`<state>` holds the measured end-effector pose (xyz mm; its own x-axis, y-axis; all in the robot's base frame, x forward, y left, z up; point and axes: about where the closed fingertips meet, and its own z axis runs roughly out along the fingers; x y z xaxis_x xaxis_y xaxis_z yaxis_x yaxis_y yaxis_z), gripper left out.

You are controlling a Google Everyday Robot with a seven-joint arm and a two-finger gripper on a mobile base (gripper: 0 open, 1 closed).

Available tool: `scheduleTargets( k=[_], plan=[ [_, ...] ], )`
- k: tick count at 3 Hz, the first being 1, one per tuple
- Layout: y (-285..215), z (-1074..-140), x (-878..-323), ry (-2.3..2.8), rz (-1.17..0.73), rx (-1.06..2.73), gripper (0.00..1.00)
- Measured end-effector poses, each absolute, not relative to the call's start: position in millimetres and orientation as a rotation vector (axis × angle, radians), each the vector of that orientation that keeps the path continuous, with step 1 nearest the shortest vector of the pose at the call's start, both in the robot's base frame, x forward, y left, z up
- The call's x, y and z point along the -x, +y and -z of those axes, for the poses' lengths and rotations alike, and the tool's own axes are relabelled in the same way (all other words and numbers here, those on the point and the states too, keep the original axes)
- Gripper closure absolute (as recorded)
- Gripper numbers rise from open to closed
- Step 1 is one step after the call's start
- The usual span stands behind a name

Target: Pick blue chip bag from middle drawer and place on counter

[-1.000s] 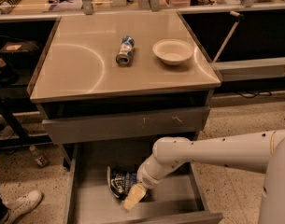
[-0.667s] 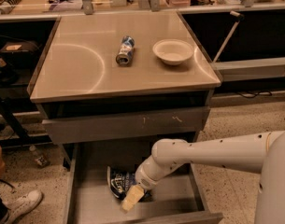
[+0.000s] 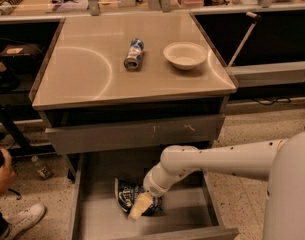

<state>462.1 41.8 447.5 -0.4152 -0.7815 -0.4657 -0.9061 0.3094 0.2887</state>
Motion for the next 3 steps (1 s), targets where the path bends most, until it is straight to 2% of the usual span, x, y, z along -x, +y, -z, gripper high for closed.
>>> scheduleTargets(
  k=[3],
  plan=[
    [45,-407,-487,2.339,-0.741,1.564,0.0]
  ],
)
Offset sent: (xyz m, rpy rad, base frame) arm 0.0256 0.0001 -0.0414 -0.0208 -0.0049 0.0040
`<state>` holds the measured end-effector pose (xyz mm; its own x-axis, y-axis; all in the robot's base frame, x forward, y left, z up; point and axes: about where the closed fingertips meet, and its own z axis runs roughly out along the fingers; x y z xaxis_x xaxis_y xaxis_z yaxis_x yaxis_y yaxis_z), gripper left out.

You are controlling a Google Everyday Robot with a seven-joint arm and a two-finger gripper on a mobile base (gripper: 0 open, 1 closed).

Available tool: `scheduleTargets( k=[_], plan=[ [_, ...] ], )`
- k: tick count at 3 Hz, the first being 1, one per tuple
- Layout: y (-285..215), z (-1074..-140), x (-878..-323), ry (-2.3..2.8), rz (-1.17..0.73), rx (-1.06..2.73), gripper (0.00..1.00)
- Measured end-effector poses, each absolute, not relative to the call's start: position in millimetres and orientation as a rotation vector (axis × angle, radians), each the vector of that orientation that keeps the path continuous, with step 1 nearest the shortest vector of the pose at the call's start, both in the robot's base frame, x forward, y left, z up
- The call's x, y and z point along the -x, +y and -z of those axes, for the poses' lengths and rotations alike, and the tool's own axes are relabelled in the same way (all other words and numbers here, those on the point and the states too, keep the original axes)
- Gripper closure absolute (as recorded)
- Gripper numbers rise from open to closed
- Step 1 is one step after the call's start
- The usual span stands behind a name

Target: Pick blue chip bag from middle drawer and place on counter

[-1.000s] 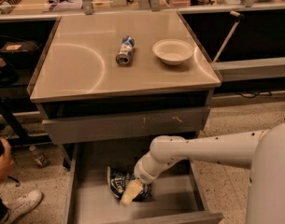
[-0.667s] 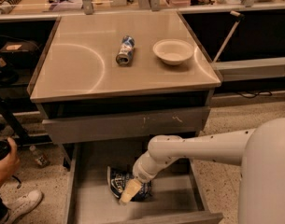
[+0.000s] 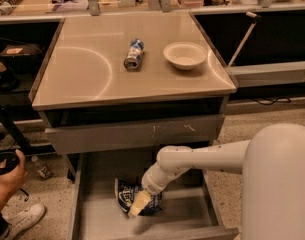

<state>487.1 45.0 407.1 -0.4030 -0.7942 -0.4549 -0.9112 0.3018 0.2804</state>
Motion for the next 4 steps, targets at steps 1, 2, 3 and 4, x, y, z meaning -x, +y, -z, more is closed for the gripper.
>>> scheduleTargets(
  k=[1,2,3,4],
  plan=[
    [45,-391,-491,2.344,-0.749,1.567,0.0],
    [44,-373,-488,2.358,-0.761,1.566,0.0],
    [43,-352,-480,2.412,-0.773,1.566,0.19],
    [43,-354,-480,2.412,-0.773,1.566,0.42]
  ],
)
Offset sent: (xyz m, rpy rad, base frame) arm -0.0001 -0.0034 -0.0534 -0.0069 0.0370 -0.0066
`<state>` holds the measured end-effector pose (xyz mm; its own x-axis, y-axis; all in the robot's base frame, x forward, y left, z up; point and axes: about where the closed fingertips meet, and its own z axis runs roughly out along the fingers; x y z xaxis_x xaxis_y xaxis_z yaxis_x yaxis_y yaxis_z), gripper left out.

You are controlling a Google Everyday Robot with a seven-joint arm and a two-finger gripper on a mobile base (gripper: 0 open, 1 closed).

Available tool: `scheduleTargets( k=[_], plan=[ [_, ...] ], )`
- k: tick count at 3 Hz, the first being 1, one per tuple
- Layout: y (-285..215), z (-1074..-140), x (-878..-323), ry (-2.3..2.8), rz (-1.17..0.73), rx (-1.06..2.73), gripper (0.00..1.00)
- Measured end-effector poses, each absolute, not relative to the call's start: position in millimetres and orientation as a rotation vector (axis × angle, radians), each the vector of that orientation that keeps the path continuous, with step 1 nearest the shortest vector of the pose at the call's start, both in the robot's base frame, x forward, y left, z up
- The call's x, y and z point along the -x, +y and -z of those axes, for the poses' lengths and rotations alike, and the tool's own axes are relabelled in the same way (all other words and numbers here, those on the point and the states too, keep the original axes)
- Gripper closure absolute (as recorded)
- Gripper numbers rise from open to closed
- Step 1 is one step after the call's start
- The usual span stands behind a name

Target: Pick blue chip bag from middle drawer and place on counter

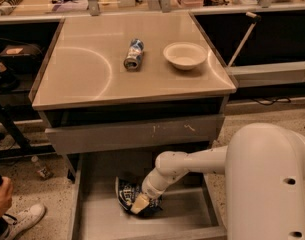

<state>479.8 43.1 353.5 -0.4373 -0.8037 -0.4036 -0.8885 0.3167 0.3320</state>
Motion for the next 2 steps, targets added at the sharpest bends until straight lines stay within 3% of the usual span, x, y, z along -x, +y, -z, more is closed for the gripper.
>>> scheduleTargets(
  k=[2],
  plan=[
    [43.2,-353.8,-479.7,2.412,-0.773,1.566,0.89]
  ],
)
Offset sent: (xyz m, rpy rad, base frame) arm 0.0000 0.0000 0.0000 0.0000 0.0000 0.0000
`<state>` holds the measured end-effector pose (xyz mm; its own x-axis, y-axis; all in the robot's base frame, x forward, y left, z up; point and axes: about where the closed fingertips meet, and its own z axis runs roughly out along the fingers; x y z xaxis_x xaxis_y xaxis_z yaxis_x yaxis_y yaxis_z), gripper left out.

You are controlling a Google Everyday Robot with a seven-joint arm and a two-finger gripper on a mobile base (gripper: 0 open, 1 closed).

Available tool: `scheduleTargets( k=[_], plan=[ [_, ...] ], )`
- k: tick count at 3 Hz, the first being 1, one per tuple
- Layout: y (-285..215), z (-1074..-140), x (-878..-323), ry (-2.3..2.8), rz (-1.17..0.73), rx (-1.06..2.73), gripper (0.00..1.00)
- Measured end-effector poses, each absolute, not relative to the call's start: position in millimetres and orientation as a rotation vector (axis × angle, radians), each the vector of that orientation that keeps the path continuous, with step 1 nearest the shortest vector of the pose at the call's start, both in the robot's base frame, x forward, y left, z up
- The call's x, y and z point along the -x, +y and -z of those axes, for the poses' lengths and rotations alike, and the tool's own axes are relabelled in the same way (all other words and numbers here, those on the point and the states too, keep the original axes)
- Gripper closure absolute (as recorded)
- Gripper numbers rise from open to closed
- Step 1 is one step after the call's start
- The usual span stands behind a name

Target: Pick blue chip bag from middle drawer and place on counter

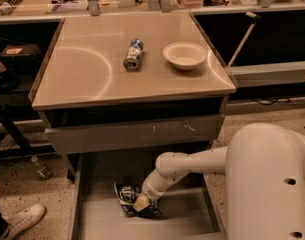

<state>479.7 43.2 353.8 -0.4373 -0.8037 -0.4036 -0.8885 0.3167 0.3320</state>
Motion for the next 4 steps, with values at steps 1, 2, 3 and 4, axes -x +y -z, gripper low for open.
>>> scheduleTargets(
  k=[1,2,3,4],
  plan=[
    [43,-362,-480,2.412,-0.773,1.566,1.0],
    [42,-386,-477,2.423,-0.787,1.528,1.0],
    [39,-427,-470,2.452,-0.793,1.48,1.0],
    [32,-475,-459,2.485,-0.788,1.434,1.0]
  ],
)
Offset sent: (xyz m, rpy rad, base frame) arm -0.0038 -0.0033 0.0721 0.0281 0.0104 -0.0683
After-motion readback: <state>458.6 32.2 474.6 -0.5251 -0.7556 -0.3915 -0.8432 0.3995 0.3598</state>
